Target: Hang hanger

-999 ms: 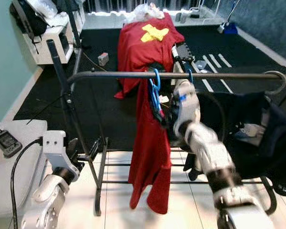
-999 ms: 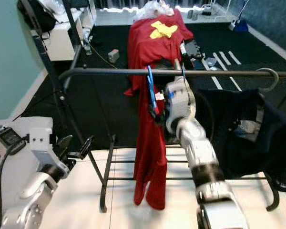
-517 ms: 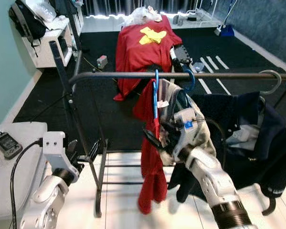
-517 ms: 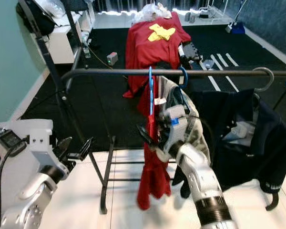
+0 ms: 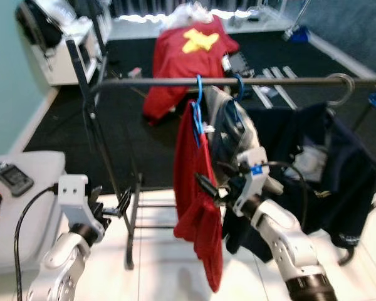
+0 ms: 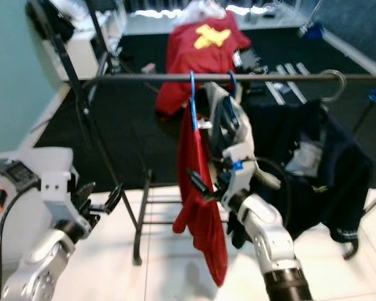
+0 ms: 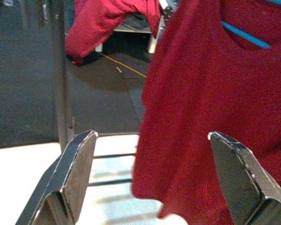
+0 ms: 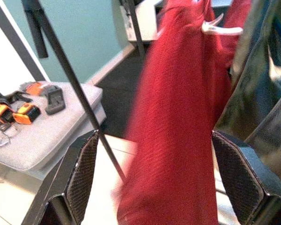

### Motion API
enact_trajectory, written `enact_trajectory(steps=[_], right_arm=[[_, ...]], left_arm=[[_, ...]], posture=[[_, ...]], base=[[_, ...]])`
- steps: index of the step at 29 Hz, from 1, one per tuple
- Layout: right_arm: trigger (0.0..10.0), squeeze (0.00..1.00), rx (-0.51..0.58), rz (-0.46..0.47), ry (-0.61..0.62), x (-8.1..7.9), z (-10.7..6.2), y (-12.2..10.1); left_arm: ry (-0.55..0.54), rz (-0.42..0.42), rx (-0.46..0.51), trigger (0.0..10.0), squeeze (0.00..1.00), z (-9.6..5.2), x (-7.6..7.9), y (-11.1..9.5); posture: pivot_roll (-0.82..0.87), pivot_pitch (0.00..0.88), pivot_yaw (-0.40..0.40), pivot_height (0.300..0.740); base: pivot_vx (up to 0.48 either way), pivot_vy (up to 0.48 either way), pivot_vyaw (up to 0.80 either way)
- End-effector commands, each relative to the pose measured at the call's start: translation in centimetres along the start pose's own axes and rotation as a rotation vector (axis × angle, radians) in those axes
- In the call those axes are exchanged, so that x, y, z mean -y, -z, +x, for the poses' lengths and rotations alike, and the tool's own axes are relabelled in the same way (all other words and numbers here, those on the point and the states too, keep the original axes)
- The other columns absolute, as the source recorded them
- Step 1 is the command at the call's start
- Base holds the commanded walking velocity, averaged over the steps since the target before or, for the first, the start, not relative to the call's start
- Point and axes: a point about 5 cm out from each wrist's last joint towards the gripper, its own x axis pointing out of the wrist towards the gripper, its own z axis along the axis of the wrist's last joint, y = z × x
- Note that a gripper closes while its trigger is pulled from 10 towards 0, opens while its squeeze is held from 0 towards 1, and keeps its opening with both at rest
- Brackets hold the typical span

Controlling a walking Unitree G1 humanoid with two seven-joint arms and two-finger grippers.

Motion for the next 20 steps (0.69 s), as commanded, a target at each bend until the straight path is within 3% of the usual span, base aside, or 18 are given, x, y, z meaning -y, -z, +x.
enact_trajectory(steps=[1, 4, 10, 13, 16, 20], right_arm=[[10.0, 0.0, 0.02, -0.016, 0.014, -0.2, 0.0, -0.1], [10.0, 0.0, 0.02, -0.016, 0.014, -0.2, 0.0, -0.1], [10.0, 0.0, 0.032, -0.022, 0.077, 0.4, -0.3, -0.1], [10.0, 0.0, 0.028, -0.05, 0.169, 1.8, -0.8, -0.2], [10.0, 0.0, 0.028, -0.05, 0.169, 1.8, -0.8, -0.2], [10.0, 0.0, 0.006, -0.081, 0.236, 3.2, -1.2, -0.1]], left_arm=[[-0.004, 0.011, -0.02, 10.0, 0.0, -0.4, -0.3, 0.3], [-0.004, 0.011, -0.02, 10.0, 0.0, -0.4, -0.3, 0.3], [0.0, 0.031, -0.02, 10.0, 0.0, -0.4, -0.3, 0.2], [0.006, 0.054, -0.026, 10.0, 0.0, -0.4, -0.2, 0.2], [0.006, 0.054, -0.026, 10.0, 0.0, -0.4, -0.2, 0.2], [0.015, 0.056, -0.025, 10.0, 0.0, -0.5, 0.1, 0.1]], posture=[[-0.09, 0.094, 0.013, 0.74], [-0.09, 0.094, 0.013, 0.74], [-0.1, 0.097, 0.015, 0.74], [-0.09, 0.1, 0.014, 0.74], [-0.09, 0.1, 0.014, 0.74], [-0.1, 0.102, 0.014, 0.74]], base=[[-0.368, 0.0, 0.0], [-0.368, 0.0, 0.0], [0.0, 0.0, 0.0], [0.0, -0.467, 0.0], [0.0, -0.465, 0.0], [0.0, -0.465, 0.0]])
